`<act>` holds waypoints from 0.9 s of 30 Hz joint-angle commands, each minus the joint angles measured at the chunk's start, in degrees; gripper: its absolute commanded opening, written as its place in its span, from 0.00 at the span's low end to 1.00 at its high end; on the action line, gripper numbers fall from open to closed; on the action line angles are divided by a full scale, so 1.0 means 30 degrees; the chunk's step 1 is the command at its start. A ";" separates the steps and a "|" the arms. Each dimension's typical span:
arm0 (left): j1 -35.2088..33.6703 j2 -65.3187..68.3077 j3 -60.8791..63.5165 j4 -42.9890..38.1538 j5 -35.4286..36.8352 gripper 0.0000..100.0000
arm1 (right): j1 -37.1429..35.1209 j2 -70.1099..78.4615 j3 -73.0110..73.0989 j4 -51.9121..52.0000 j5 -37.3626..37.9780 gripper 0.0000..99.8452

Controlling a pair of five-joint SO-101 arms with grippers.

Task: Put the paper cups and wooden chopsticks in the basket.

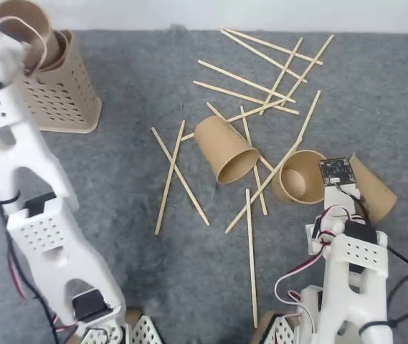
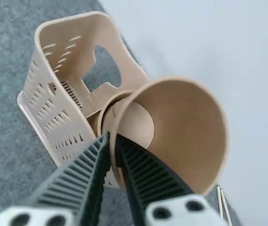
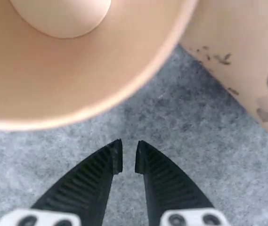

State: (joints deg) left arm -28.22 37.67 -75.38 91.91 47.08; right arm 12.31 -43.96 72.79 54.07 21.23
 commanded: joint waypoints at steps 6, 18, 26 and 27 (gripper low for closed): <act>-0.0088 -0.0205 -0.0689 0.1026 0.0029 0.03 | -0.0220 -0.0601 -0.0117 -0.0396 0.0381 0.06; -0.1201 -0.0527 -0.7018 0.2930 -0.2520 0.25 | -0.0220 -0.0601 -0.0088 -0.0396 0.0381 0.06; -0.1260 -0.6769 -0.0630 0.2960 -0.5245 0.20 | -0.0190 -0.0601 -0.0088 -0.0366 0.0381 0.06; -0.1172 -0.7736 0.0806 0.2960 -0.5451 0.20 | -0.0190 -0.0601 -0.0117 -0.0366 0.0381 0.06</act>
State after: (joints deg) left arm -31.56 23.96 -82.33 98.77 33.10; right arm 11.87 -43.96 72.79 54.07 21.32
